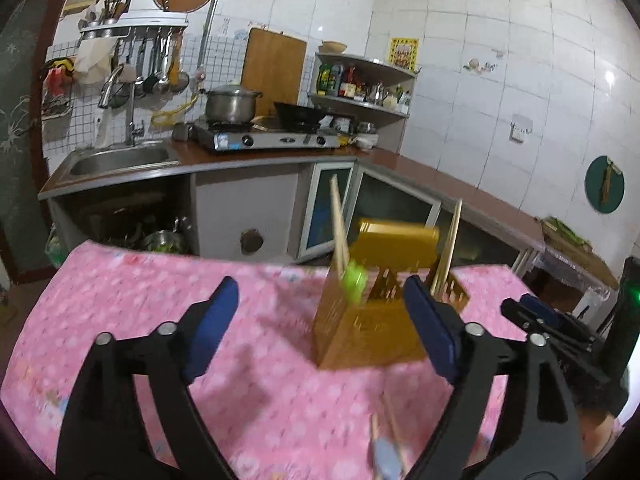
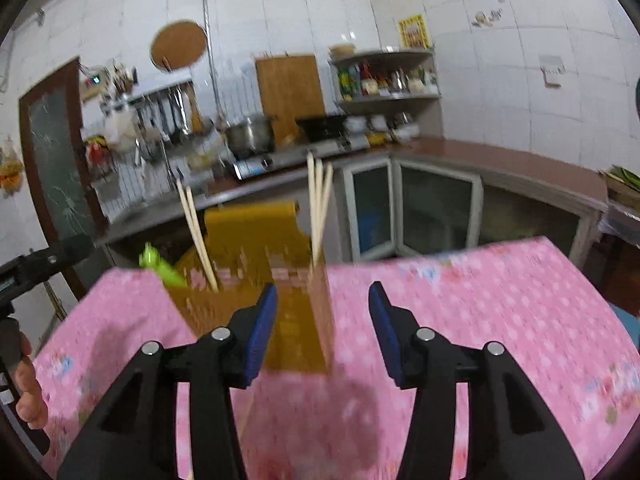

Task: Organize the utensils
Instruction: 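Move both grippers back to the spoons on the cloth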

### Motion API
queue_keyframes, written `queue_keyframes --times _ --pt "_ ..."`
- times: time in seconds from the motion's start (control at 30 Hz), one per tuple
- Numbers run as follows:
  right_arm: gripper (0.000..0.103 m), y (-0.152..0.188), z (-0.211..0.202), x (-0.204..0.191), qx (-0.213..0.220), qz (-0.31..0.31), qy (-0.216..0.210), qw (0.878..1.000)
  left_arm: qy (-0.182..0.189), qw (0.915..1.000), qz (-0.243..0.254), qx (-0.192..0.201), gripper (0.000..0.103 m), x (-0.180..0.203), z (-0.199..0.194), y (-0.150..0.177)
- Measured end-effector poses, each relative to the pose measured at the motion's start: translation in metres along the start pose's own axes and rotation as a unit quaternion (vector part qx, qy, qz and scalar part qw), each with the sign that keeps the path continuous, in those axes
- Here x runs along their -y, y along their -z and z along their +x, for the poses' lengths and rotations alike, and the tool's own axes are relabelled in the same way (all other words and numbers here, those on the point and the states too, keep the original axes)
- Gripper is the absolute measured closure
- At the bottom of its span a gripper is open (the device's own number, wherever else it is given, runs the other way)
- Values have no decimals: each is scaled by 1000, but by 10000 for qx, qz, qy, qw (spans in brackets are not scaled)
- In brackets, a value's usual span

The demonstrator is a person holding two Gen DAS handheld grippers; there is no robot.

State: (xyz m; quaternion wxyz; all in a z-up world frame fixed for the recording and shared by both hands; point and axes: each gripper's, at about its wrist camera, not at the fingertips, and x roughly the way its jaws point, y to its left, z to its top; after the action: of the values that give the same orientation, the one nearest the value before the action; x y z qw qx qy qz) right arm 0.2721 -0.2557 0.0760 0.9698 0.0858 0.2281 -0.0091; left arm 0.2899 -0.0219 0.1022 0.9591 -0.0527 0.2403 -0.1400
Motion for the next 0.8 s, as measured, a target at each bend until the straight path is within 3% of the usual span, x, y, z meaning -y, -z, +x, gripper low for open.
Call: queue_keyframes --times 0.23,0.63,0.8 --pt "55 56 -12 -11 -937 23 237 9953 -367 9976 27 -582 5 -20 -6 52" --pt "56 122 -9 -40 -2009 27 425 9787 -604 9876 456 -1374 5 -21 5 113" --pt "66 133 -8 -47 -2318 143 345 9720 -615 9860 393 -1502 5 -23 7 118"
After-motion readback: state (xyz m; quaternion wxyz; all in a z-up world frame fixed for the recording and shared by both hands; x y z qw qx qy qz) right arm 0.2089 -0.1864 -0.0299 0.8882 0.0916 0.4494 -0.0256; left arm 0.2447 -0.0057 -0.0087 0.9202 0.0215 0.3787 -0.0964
